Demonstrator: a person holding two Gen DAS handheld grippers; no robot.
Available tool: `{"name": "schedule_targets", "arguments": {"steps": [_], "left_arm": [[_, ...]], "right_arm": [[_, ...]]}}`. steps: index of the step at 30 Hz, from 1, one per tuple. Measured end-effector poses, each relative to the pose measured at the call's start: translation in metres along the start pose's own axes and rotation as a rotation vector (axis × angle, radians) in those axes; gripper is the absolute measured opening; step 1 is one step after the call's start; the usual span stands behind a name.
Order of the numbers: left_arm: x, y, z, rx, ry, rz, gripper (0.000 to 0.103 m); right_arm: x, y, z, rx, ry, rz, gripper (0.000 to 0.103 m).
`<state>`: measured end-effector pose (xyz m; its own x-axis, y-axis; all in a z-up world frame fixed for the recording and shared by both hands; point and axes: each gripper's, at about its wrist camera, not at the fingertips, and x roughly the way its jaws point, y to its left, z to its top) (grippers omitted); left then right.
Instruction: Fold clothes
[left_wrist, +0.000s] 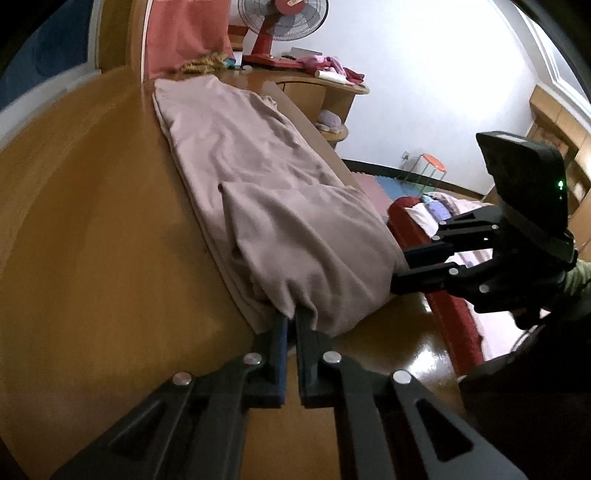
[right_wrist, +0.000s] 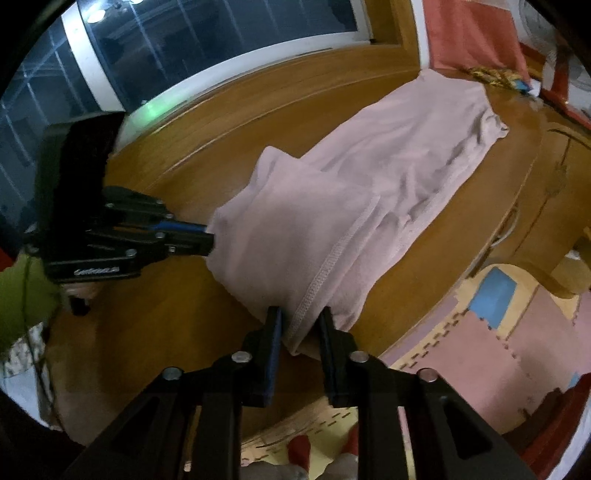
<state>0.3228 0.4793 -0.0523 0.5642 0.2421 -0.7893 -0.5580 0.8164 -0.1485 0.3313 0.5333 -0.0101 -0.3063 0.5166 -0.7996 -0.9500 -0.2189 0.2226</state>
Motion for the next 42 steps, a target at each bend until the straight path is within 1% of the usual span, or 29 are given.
{"name": "schedule_targets", "arguments": {"steps": [1, 2, 4, 5, 7, 11, 13, 15, 16, 17, 18, 19, 21, 23, 25, 26, 29, 31, 32, 33, 34, 36, 37, 38, 40, 42], "left_arm": [[-0.001, -0.002, 0.000, 0.012, -0.002, 0.012, 0.002], [-0.003, -0.003, 0.001, 0.027, -0.004, 0.026, 0.002], [-0.017, -0.006, 0.000, 0.061, -0.006, 0.063, 0.002], [-0.019, -0.006, 0.000, 0.054, -0.012, 0.067, 0.000], [-0.023, -0.005, -0.001, 0.039, -0.024, 0.076, 0.000], [-0.032, -0.005, -0.002, 0.011, -0.049, 0.093, 0.000], [-0.036, -0.005, -0.003, -0.003, -0.061, 0.101, 0.000], [-0.041, -0.005, -0.003, -0.017, -0.074, 0.110, 0.000], [-0.041, -0.004, -0.003, -0.024, -0.078, 0.114, 0.000], [-0.034, -0.002, 0.001, -0.030, -0.073, 0.117, 0.000], [-0.026, 0.000, 0.005, -0.037, -0.068, 0.119, 0.000], [-0.019, 0.002, 0.009, -0.043, -0.063, 0.122, 0.000], [-0.005, 0.006, 0.017, -0.056, -0.054, 0.128, 0.001], [0.010, 0.010, 0.025, -0.068, -0.044, 0.134, 0.001], [0.025, 0.014, 0.033, -0.081, -0.034, 0.139, 0.001], [0.032, 0.016, 0.037, -0.087, -0.029, 0.142, 0.003], [0.052, 0.023, 0.047, -0.105, -0.015, 0.154, 0.003], [0.050, 0.025, 0.045, -0.104, -0.004, 0.201, 0.004], [0.048, 0.025, 0.044, -0.094, 0.007, 0.238, 0.006], [0.044, 0.027, 0.041, -0.098, 0.012, 0.256, 0.006], [0.039, 0.029, 0.038, -0.104, 0.013, 0.267, 0.006], [0.021, 0.033, 0.027, -0.144, -0.018, 0.195, 0.007], [0.011, 0.033, 0.020, -0.157, -0.033, 0.159, 0.012], [0.004, 0.030, 0.013, -0.145, -0.040, 0.140, 0.021], [-0.009, 0.022, -0.003, -0.116, -0.053, 0.106, 0.033], [-0.016, 0.005, -0.014, -0.034, -0.046, 0.116, 0.034]], "right_arm": [[-0.001, 0.000, 0.001, 0.002, 0.000, -0.010, 0.007], [-0.002, 0.001, 0.001, 0.003, 0.001, -0.021, 0.005], [-0.006, 0.003, 0.002, -0.008, -0.004, -0.036, 0.005], [-0.008, 0.004, 0.001, -0.018, -0.005, -0.037, 0.004], [-0.009, 0.009, -0.001, -0.055, -0.003, -0.088, 0.004], [-0.007, 0.015, -0.004, -0.070, 0.037, -0.069, 0.005], [-0.015, 0.022, 0.000, -0.075, 0.001, -0.085, 0.007], [-0.029, 0.025, 0.008, -0.047, -0.076, -0.068, 0.009], [-0.029, 0.023, 0.012, -0.043, -0.095, -0.073, 0.015], [-0.029, 0.021, 0.016, -0.039, -0.113, -0.079, 0.023], [-0.029, 0.019, 0.021, -0.035, -0.131, -0.084, 0.025], [-0.028, 0.018, 0.025, -0.032, -0.149, -0.089, 0.025], [-0.015, 0.008, 0.035, -0.028, -0.144, -0.093, 0.025], [0.007, -0.004, 0.042, -0.014, -0.097, -0.096, 0.025], [0.024, -0.013, 0.039, -0.018, -0.073, -0.098, 0.025], [0.025, -0.018, 0.038, -0.013, -0.094, -0.092, 0.025], [0.024, -0.031, 0.036, 0.040, -0.105, -0.065, 0.023], [0.022, -0.033, 0.035, 0.040, -0.105, -0.060, 0.022], [0.020, -0.032, 0.033, 0.043, -0.105, -0.076, 0.022], [0.017, -0.031, 0.032, 0.047, -0.105, -0.091, 0.022], [0.009, -0.031, 0.030, 0.057, -0.122, -0.084, 0.025], [-0.007, -0.034, 0.027, 0.071, -0.150, -0.065, 0.027], [-0.016, -0.034, 0.021, 0.068, -0.158, -0.052, 0.031], [-0.023, -0.032, 0.014, 0.057, -0.158, -0.050, 0.036], [-0.033, -0.027, 0.001, 0.027, -0.144, -0.048, 0.040], [-0.039, -0.020, -0.012, -0.011, -0.117, -0.049, 0.040]]}}
